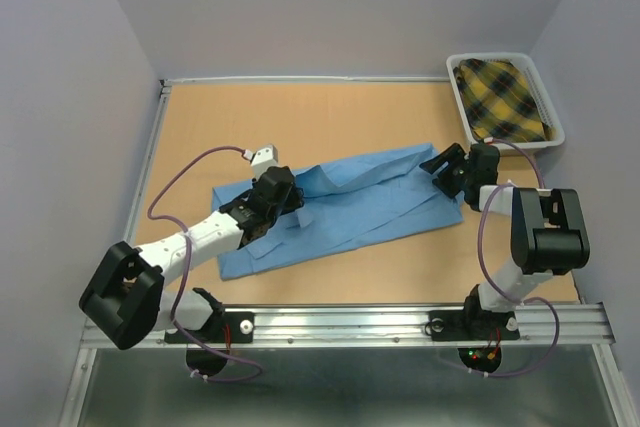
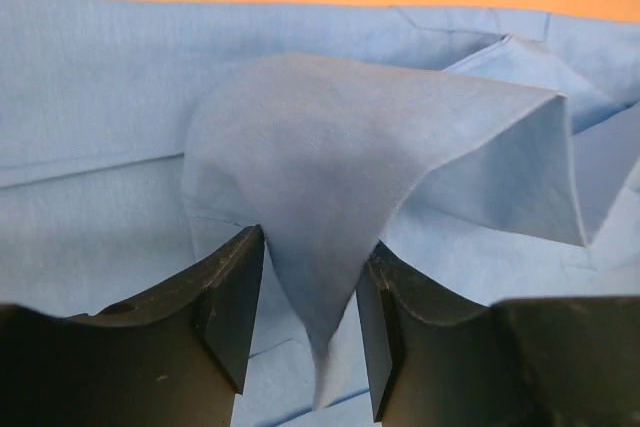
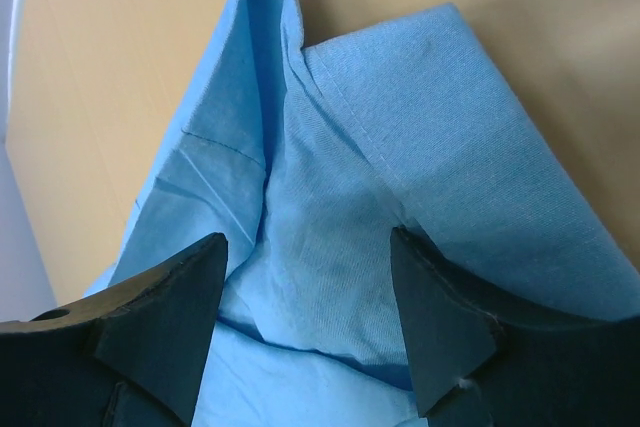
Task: Fold and stack the long sleeve shirts
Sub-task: Fold the shirt
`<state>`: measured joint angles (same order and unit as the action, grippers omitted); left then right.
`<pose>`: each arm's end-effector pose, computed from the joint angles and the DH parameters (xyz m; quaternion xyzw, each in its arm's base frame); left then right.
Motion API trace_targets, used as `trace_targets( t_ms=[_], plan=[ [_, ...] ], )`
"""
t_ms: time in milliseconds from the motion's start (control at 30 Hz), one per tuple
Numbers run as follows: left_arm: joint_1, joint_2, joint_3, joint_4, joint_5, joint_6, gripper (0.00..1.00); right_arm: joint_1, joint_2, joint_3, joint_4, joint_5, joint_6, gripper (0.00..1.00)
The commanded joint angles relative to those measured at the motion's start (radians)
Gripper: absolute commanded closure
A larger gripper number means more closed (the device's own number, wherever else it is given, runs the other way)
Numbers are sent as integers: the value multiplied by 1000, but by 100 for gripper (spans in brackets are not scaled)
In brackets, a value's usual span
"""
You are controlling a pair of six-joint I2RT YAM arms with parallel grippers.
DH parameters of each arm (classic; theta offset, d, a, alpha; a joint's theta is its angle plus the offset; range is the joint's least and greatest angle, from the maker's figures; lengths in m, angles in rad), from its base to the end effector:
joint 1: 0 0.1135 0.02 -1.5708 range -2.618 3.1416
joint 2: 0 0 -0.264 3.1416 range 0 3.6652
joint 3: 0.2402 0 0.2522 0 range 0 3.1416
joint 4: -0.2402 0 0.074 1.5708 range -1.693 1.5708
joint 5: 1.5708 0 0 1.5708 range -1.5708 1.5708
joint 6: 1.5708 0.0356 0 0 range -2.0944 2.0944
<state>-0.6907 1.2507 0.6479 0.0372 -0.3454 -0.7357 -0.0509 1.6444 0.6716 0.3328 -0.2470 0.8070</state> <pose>0.2108 -0.1586 0.2170 -0.1022 0.8612 -0.1966 0.4574 0.3140 -0.0073 0.1433 0.3186 0.8295 0.2667 0.3733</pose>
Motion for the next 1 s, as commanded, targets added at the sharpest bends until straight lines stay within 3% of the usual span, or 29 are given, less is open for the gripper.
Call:
trace_targets(
  t_ms=[0, 167, 367, 700, 833, 867, 967],
  plan=[
    [8, -1, 56, 9, 28, 42, 48, -15, 2, 40, -40, 29, -38, 28],
    [-18, 26, -11, 50, 103, -60, 42, -15, -57, 23, -44, -1, -49, 28],
    [-135, 24, -1, 32, 45, -112, 37, -15, -124, -6, -67, -32, -75, 28],
    [-141, 113, 28, -32, -79, -134, 44, -15, -235, -14, -107, -63, -86, 28],
    [-142, 148, 64, -65, -70, -119, 65, -15, -270, -20, -121, -60, -92, 28],
    [-142, 148, 71, -78, -70, -116, 80, -15, -284, -20, -129, -57, -97, 28],
    [-144, 113, 125, -158, -67, -67, 100, -15, -307, -20, -149, -52, -115, 28]
  ],
)
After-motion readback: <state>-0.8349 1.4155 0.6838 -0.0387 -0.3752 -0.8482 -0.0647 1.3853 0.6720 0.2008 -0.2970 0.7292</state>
